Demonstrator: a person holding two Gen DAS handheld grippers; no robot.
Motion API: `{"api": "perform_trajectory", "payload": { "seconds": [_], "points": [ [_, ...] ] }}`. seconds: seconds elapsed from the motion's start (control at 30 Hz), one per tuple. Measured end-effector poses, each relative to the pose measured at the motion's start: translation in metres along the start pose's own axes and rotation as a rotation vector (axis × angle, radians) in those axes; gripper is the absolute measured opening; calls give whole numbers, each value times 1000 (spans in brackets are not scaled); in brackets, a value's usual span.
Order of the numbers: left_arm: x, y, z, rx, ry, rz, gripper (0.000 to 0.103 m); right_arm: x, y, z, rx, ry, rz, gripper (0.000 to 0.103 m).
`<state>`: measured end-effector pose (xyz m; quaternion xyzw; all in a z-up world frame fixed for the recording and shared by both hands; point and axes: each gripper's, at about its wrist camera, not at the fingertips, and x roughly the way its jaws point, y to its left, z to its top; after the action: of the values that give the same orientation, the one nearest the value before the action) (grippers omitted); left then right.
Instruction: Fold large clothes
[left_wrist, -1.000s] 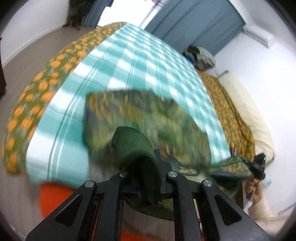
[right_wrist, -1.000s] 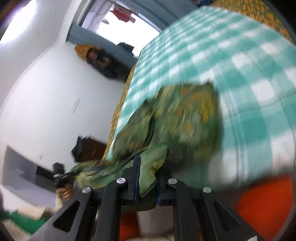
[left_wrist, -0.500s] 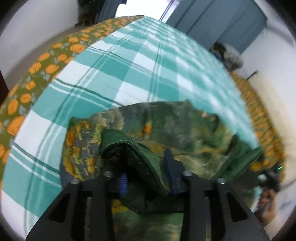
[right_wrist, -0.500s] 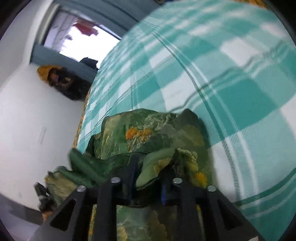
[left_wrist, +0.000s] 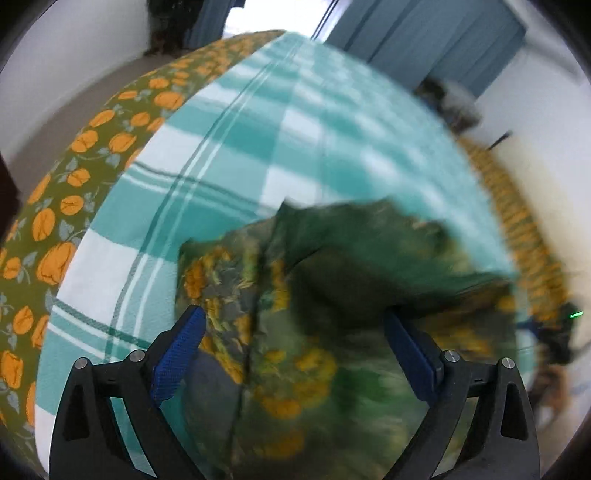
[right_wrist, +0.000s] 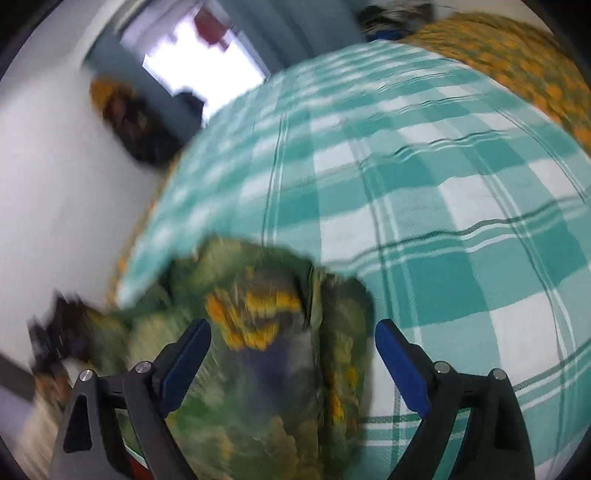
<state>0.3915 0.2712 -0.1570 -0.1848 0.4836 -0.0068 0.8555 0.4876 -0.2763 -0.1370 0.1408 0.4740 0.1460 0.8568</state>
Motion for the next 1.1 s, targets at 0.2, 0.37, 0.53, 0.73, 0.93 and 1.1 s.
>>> {"api": "perform_trajectory", "payload": {
  "seconds": [0.2, 0.37, 0.53, 0.73, 0.93, 1.1],
  "points": [
    [31, -38, -6, 81, 31, 174, 13, 26, 46, -9, -114, 4, -136, 35],
    [-12, -38, 18, 60, -99, 172, 8, -4, 77, 7, -238, -107, -270, 15],
    [-48, -50, 62, 36, -292, 164, 8, -31, 95, 56, -251, -273, -301, 14],
    [19, -50, 66, 73, -300, 313, 8, 11, 92, 75, -285, -298, -405, 14],
    [97, -17, 8, 52, -209, 327, 12, 93, 39, 20, -206, -132, -397, 14],
    [98, -13, 8, 36, -225, 296, 13, 105, 27, -1, -166, -184, -372, 15]
  ]
}}
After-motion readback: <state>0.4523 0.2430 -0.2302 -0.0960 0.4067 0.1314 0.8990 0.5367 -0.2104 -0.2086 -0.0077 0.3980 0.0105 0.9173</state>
